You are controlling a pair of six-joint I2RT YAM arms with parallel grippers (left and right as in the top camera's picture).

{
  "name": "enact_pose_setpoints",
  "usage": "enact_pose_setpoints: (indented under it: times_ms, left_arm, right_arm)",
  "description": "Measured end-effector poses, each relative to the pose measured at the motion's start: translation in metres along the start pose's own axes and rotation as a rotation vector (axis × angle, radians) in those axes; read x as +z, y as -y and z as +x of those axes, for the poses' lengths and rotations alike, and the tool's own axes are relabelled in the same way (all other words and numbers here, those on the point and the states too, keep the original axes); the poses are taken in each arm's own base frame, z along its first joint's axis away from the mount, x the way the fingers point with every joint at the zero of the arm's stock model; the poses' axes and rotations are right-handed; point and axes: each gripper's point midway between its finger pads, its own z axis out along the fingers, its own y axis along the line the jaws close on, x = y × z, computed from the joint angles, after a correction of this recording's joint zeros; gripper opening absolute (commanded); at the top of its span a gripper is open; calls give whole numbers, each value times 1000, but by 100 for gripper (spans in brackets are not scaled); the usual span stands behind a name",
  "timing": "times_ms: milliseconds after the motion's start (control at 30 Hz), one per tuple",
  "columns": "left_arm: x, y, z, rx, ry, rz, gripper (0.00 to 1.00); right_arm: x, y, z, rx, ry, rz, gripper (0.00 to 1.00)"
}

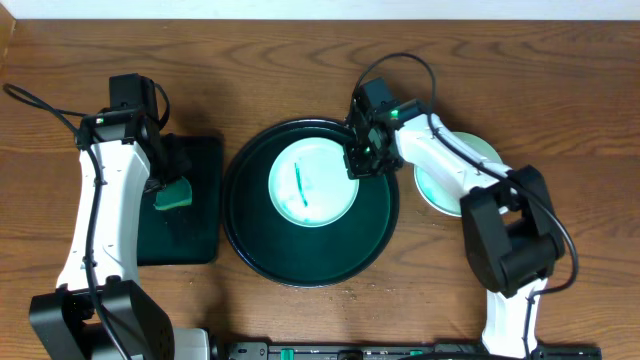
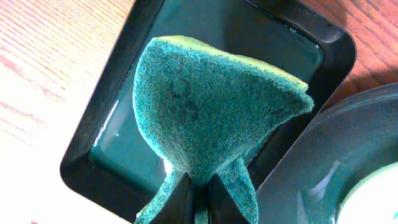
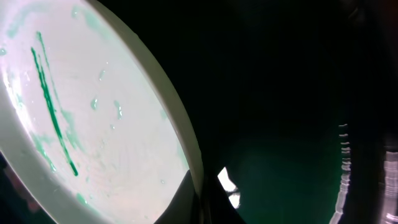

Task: Clean dirty plates on tray and stack at the side
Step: 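Move the right gripper to grip the last pale green plate rim, then carry the sponge from the basin to the plate with the left gripper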

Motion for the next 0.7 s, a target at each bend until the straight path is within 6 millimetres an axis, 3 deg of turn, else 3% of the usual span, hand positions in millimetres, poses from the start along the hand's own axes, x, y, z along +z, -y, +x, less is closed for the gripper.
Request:
enact_pose_setpoints:
  times_ms: [133,233,433,700]
  left_arm:
    - [0,0,0,0,1,0,7]
    - [0,0,-1,-1,5,2,7]
    - [0,1,-1,-1,5,2,7]
    - [0,1,-2,-1,7,3,7]
  right_arm:
    - [13,-3,10,43,-56,-26,29]
    - [15,-5,10,46,-60,-38,37]
    - [14,-1,4,37,-35,-14,38]
    - [18,-1,6,0,-24,50,32]
